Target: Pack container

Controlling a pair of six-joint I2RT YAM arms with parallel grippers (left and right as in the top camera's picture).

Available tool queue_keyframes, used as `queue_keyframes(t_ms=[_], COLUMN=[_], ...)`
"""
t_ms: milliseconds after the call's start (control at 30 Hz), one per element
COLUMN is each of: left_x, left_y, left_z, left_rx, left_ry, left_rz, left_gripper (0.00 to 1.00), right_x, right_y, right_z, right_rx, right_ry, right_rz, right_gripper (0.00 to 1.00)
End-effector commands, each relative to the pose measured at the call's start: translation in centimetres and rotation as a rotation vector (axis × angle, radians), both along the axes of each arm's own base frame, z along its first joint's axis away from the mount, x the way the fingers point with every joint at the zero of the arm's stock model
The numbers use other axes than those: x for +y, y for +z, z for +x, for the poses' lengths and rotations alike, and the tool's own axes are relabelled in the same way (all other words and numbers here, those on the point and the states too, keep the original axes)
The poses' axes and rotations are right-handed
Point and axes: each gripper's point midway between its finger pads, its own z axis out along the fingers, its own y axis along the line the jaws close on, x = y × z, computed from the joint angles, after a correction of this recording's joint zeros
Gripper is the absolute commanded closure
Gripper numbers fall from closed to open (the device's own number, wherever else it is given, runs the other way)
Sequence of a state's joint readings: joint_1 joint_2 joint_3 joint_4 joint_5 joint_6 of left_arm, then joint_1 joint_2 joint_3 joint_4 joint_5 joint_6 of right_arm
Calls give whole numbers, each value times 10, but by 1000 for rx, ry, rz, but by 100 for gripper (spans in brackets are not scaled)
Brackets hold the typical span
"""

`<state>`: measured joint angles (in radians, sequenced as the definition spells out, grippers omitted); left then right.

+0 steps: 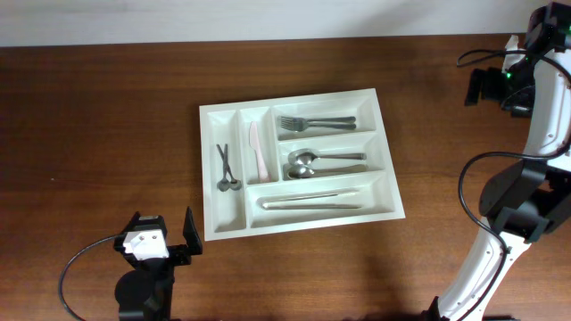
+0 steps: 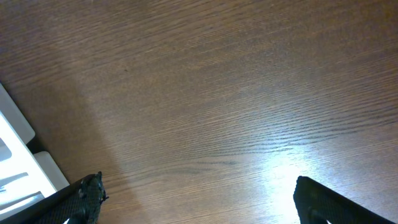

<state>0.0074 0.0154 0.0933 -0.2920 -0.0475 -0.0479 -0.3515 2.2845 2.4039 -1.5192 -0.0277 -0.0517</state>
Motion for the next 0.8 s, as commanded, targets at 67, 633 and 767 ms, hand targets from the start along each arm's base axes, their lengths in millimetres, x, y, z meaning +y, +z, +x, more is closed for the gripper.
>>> queue_keyframes(t_ms=[67, 633, 767], left_x=[-6, -6, -6], left_y=[0, 0, 0], left_z=[-1, -1, -1], left_rx=[2, 2, 2], left_ry=[-34, -34, -33], left_rz=[10, 10, 10], left_gripper=[1, 1, 1], right_x=[5, 74, 91], right_y=[19, 175, 170], right_z=[-3, -70, -98], right_rx=[-35, -680, -786], right_ry=[-2, 134, 169], right_rz=[0, -7, -21], right_gripper=[1, 1, 1])
